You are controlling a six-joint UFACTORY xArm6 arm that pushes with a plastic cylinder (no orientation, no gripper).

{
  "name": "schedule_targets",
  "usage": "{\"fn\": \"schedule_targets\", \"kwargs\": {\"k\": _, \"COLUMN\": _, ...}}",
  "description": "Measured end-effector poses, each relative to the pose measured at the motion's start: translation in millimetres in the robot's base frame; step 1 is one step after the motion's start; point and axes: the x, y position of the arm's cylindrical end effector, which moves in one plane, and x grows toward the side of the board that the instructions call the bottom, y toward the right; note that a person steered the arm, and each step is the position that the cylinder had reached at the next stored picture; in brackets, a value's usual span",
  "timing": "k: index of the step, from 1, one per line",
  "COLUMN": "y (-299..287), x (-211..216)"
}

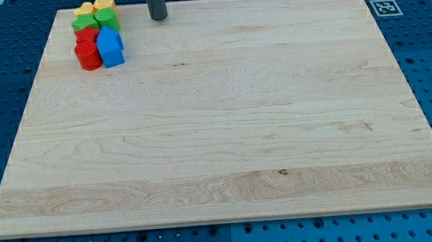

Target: Move blue triangle along with blue cube slightly down

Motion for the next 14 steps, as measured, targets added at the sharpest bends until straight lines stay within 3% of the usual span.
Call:
{"fn": "schedule_targets", "kwargs": {"k": 4, "y": -30.8, "x": 32.0}}
{"fn": "schedule_targets", "kwargs": {"k": 8, "y": -66.9, "x": 37.0}}
{"fn": "schedule_targets", "kwargs": {"k": 11, "y": -60.7, "x": 87.4}}
{"fn": "schedule_targets", "kwargs": {"k": 14, "y": -52.2, "x": 54.3}}
